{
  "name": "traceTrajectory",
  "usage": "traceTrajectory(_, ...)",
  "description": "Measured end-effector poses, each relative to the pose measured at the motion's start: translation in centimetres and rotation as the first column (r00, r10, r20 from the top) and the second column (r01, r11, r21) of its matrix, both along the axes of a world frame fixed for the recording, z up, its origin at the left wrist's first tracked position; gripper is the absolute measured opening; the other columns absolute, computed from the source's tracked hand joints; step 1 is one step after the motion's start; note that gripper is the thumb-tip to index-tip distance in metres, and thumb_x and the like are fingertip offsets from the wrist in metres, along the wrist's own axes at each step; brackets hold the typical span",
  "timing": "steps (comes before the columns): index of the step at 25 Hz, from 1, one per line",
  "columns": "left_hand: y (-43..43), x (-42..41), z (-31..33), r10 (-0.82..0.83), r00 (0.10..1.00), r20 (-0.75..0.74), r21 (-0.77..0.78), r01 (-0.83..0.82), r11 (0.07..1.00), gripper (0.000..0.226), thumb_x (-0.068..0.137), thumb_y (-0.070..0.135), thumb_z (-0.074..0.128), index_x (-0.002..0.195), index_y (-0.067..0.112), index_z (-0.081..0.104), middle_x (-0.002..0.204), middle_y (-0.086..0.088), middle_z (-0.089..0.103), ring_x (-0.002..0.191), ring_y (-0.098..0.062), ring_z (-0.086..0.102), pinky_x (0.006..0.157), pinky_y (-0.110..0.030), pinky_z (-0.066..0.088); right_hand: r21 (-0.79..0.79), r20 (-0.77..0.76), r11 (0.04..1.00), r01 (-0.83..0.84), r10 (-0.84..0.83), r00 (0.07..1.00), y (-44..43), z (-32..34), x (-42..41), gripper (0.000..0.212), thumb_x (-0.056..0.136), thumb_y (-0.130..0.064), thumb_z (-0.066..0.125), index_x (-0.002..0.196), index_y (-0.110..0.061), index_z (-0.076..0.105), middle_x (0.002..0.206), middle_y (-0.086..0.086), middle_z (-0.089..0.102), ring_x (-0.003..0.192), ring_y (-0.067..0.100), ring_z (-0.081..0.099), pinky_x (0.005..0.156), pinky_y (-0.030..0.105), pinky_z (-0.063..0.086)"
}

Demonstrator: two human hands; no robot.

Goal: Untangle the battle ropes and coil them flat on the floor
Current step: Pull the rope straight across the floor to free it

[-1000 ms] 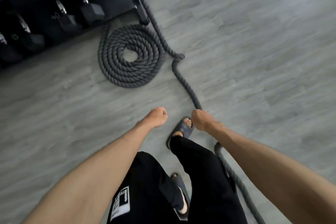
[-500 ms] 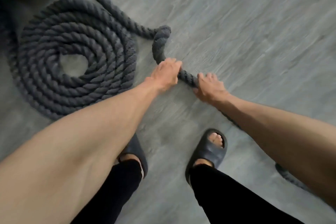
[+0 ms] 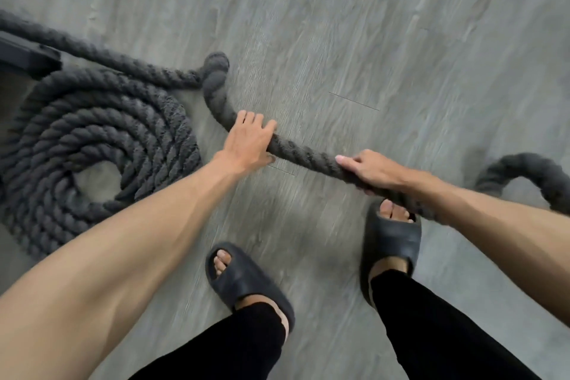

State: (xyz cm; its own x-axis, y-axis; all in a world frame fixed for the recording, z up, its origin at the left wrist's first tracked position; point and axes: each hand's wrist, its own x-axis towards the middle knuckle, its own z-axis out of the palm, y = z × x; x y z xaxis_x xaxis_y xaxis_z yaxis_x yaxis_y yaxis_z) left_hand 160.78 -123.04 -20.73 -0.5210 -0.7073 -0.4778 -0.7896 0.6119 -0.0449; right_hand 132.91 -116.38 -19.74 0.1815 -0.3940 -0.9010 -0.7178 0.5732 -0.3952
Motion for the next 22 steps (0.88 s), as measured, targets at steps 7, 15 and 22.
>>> traceTrajectory(7, -1.3, -8.0, 5.7, 0.076, 0.897, -0.435, -0.009, -0.089, 0.996, 0.018, 0.075, 0.035, 0.065, 0.073, 0.019, 0.056, 0.07, -0.003, 0.063, 0.07, -0.029, 0.061, 0.074, -0.035, 0.042, 0.503, 0.187, 0.812, 0.297, -0.438, 0.879, -0.3, 6.3, -8.8, 0.069, 0.096, -0.063, 0.043, 0.091, -0.001, 0.073, 0.064, 0.012, 0.059, 0.049, 0.023, 0.054, 0.052, 0.028, 0.046)
traceTrajectory(15, -7.2, -15.2, 7.2, 0.15, 0.851, 0.504, 0.817, -0.526, 0.238, 0.029, 0.067, 0.025, 0.082, 0.08, 0.014, 0.06, 0.066, -0.006, 0.06, 0.054, -0.02, 0.053, 0.062, -0.031, 0.044, -0.435, -0.307, 0.88, -0.189, 0.052, 0.95, 4.2, 4.1, -10.1, 0.045, 0.108, -0.049, 0.022, 0.104, -0.022, 0.057, 0.09, 0.009, 0.066, 0.082, 0.03, 0.064, 0.079, 0.043, 0.051)
traceTrajectory(22, 3.4, -18.1, 2.5, 0.028, 0.976, -0.218, 0.098, -0.007, 0.995, 0.056, 0.075, 0.013, 0.07, 0.127, 0.016, 0.048, 0.123, -0.009, 0.051, 0.123, -0.032, 0.045, 0.113, -0.048, 0.027, -0.269, -0.167, 0.959, 0.086, -0.134, 0.977, 4.8, 3.9, -10.7, 0.054, 0.107, -0.051, 0.017, 0.065, -0.028, 0.042, 0.068, 0.017, 0.061, 0.068, 0.034, 0.062, 0.078, 0.043, 0.051)
